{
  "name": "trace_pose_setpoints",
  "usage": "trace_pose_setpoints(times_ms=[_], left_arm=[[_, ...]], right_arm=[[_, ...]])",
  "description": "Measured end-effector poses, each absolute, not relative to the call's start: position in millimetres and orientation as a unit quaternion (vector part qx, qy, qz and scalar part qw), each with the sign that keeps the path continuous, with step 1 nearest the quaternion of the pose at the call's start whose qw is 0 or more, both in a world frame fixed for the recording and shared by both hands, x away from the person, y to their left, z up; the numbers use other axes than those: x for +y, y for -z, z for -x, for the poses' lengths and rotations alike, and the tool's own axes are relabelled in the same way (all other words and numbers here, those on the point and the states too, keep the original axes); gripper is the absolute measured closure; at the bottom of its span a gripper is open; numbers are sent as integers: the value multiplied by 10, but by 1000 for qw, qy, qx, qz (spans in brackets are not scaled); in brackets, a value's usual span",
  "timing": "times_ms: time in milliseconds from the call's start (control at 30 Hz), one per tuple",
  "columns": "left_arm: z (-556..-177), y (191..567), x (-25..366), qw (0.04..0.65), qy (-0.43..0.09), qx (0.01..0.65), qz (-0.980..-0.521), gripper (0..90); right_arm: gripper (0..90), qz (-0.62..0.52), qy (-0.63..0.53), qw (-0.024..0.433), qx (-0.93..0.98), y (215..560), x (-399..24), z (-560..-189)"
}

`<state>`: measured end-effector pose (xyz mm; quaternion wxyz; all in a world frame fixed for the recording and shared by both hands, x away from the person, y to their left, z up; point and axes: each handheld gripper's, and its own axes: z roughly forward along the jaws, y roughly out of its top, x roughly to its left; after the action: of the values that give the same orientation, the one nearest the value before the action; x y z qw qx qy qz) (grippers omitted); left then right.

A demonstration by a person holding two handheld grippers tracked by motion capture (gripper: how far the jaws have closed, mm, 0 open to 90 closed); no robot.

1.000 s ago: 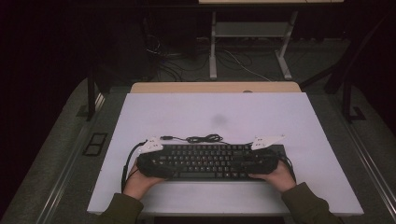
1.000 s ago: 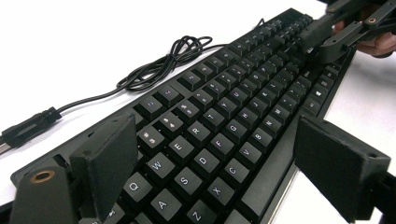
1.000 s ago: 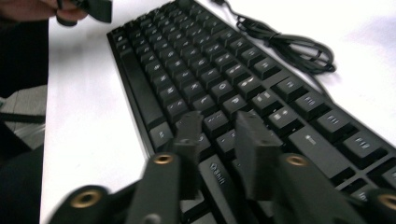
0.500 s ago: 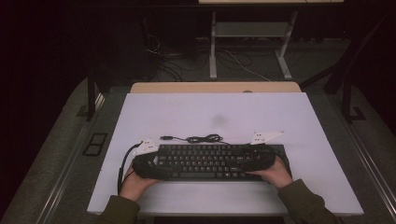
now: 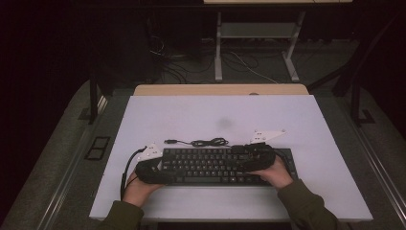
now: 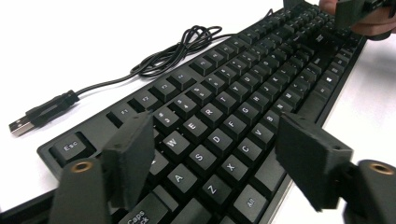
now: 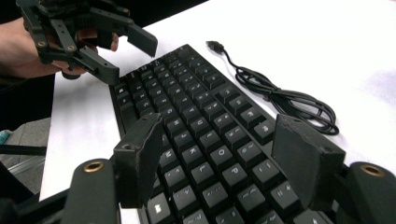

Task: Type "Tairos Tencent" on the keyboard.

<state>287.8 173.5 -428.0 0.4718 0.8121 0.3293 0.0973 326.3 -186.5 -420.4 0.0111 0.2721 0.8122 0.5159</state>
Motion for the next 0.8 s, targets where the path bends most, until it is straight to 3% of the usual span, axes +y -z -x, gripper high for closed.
trace_pose_setpoints(times_ms=[400,800], left_arm=[[-2885,4286,1782,466,-101,337,-812,457],[-2900,4305,1814,452,-106,342,-817,732]], right_arm=[[321,-275,-525,12,806,4189,-1771,-3365],[308,-274,-528,9,804,4209,-1618,-3443]])
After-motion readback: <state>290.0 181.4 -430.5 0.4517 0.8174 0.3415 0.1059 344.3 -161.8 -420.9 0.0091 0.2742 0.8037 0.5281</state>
